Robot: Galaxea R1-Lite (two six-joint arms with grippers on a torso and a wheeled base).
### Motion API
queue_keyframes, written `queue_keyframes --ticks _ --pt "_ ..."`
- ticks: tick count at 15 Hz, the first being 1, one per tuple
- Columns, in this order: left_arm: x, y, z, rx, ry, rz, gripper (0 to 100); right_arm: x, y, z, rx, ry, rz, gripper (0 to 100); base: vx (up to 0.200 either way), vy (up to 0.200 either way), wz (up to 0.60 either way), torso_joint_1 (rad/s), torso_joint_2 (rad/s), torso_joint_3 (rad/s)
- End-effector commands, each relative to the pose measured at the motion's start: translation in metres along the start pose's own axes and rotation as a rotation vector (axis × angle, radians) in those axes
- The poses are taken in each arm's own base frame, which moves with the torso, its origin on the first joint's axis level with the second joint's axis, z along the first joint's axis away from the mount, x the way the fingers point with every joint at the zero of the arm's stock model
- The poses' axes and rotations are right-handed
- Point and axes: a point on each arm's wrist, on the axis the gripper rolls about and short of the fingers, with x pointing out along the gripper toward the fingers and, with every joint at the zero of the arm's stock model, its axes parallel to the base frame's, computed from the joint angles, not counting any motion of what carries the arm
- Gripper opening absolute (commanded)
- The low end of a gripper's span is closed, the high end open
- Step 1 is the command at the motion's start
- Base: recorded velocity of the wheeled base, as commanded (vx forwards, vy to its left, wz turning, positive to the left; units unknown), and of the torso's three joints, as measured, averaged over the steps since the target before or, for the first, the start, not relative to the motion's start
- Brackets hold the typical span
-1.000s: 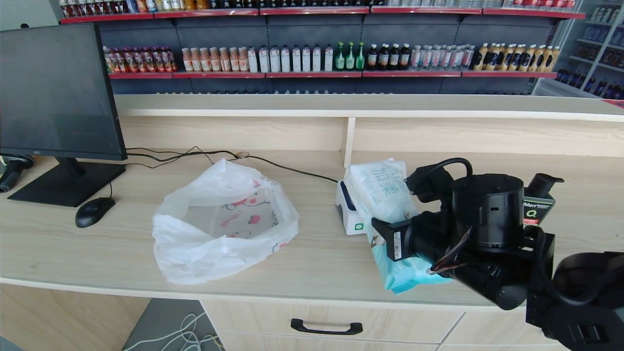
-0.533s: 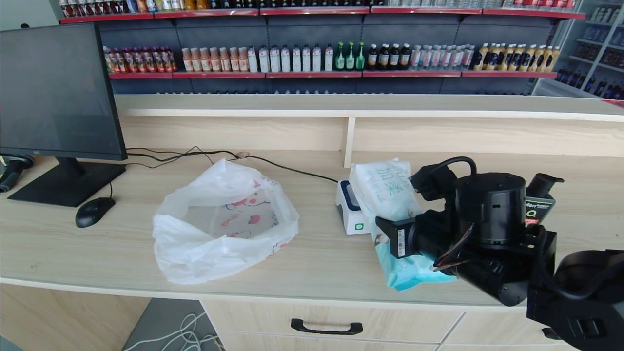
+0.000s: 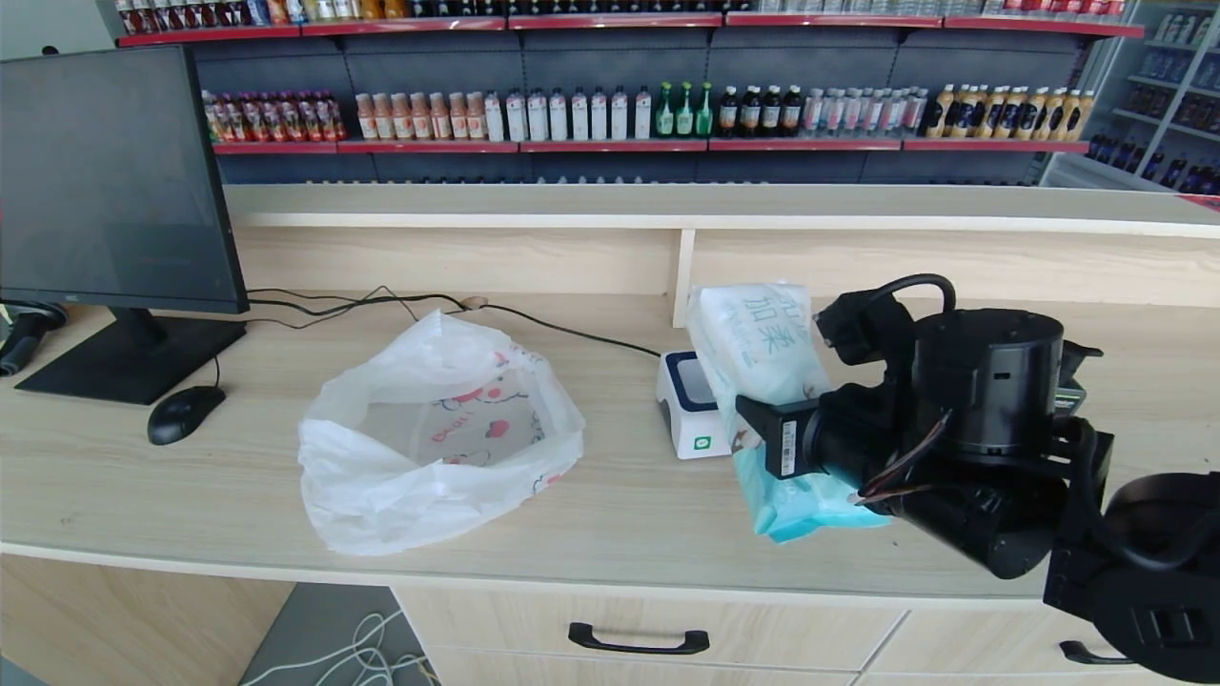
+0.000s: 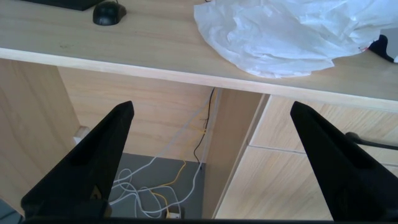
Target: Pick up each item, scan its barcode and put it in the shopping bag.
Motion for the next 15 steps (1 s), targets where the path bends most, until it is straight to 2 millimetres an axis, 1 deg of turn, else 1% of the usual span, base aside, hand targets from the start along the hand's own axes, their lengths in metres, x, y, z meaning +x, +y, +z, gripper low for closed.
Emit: queue_keyframes --ticks 1,2,3,4,5,6,7,8,9,10,12,13,15 --pt "0.000 0.000 0.000 0.000 0.001 0.002 100 -0.005 0.000 0.008 0.013 -0.035 0.007 0 0.000 0.000 0.00 0.000 0.00 0.000" --pt "0.000 0.000 0.000 0.000 -0.001 0.001 100 -0.005 0.001 0.011 0.028 -0.082 0.028 0 0.000 0.000 0.00 0.000 0.00 0.000" --pt "0.000 0.000 0.000 0.000 0.001 0.001 100 -0.003 0.003 0.016 0.051 -0.176 0.052 0 0.000 0.000 0.00 0.000 0.00 0.000" --pt "0.000 0.000 0.000 0.000 -0.001 0.001 100 -0.001 0.003 0.019 0.058 -0.219 0.055 0 0.000 0.000 0.00 0.000 0.00 0.000" --pt "0.000 0.000 0.000 0.000 -0.001 0.001 100 -0.002 0.004 0.030 0.072 -0.322 0.064 0 0.000 0.000 0.00 0.000 0.00 0.000" --pt "0.000 0.000 0.000 0.000 -0.001 0.001 100 -0.005 0.004 0.037 0.078 -0.373 0.066 0 0.000 0.000 0.00 0.000 0.00 0.000" --pt "0.000 0.000 0.000 0.000 -0.001 0.001 100 -0.014 0.005 0.046 0.071 -0.429 0.073 0 0.000 0.000 0.00 0.000 0.00 0.000" --pt "0.000 0.000 0.000 0.000 -0.001 0.002 100 -0.018 0.004 0.049 0.064 -0.445 0.074 0 0.000 0.000 0.00 0.000 0.00 0.000" --pt "0.000 0.000 0.000 0.000 -0.001 0.001 100 -0.034 0.001 0.060 0.028 -0.493 0.067 0 0.000 0.000 0.00 0.000 0.00 0.000" --pt "0.000 0.000 0.000 0.000 -0.001 0.001 100 -0.041 -0.001 0.063 0.000 -0.511 0.055 0 0.000 0.000 0.00 0.000 0.00 0.000" --pt "0.000 0.000 0.000 0.003 -0.001 0.001 100 -0.058 -0.007 0.062 -0.040 -0.536 0.047 0 0.000 0.000 0.00 0.000 0.00 0.000" --pt "0.000 0.000 0.000 0.001 -0.001 0.001 100 -0.065 -0.010 0.068 -0.063 -0.577 0.030 0 0.000 0.000 0.00 0.000 0.00 0.000" --pt "0.000 0.000 0.000 0.001 -0.001 0.002 100 -0.068 -0.010 0.080 -0.048 -0.654 0.026 0 0.000 0.000 0.00 0.000 0.00 0.000"
